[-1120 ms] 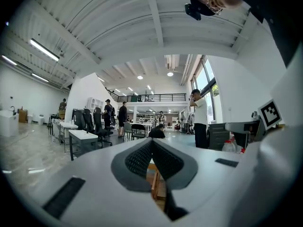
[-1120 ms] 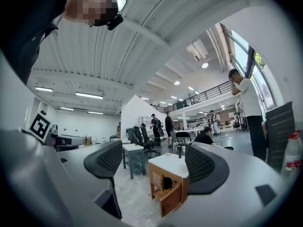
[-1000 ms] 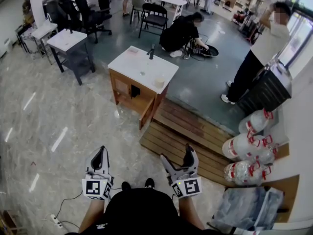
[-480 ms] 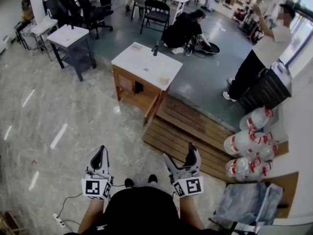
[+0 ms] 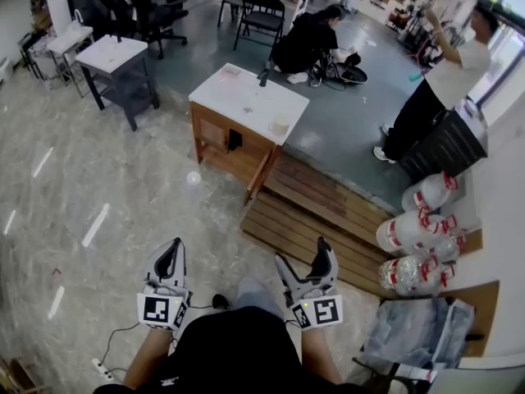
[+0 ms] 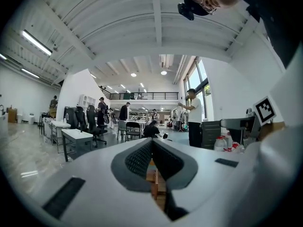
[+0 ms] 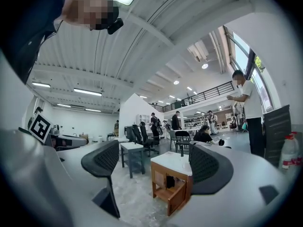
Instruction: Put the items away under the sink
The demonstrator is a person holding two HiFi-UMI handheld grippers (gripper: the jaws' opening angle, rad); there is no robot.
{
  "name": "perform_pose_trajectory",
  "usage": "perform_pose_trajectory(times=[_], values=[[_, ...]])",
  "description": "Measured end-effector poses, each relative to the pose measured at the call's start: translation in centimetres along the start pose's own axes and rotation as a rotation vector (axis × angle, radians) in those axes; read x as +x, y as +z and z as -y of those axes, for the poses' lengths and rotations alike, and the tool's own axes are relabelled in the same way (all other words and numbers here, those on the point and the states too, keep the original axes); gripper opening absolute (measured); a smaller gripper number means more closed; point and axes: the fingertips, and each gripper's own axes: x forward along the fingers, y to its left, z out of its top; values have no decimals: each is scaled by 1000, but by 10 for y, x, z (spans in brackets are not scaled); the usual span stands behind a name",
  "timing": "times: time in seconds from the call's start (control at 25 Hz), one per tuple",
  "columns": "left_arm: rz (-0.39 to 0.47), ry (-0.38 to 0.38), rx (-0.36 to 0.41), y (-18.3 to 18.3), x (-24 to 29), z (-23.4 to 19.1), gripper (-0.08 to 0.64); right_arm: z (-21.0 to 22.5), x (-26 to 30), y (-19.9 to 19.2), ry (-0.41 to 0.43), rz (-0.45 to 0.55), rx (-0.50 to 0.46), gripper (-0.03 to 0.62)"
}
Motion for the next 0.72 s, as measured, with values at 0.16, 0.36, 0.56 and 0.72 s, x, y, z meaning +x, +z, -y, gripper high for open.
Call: perform_pose_trajectory(times=[0.16,0.36,0.56,0.72], values=[[0,7,-22,-1,10,-12,6,3,10,-3,-19,-6,-2,453],[-18,-4,-32,-10,36,-20,6,13,35,-10,-25,-12,0,453],[-28,-3,-33,-18,75,-35,6,28,78,-21,-23,-15,3,452],[-47,8,-25,-21,119,-47,6,54,119,-27,-24,-12,18,452]])
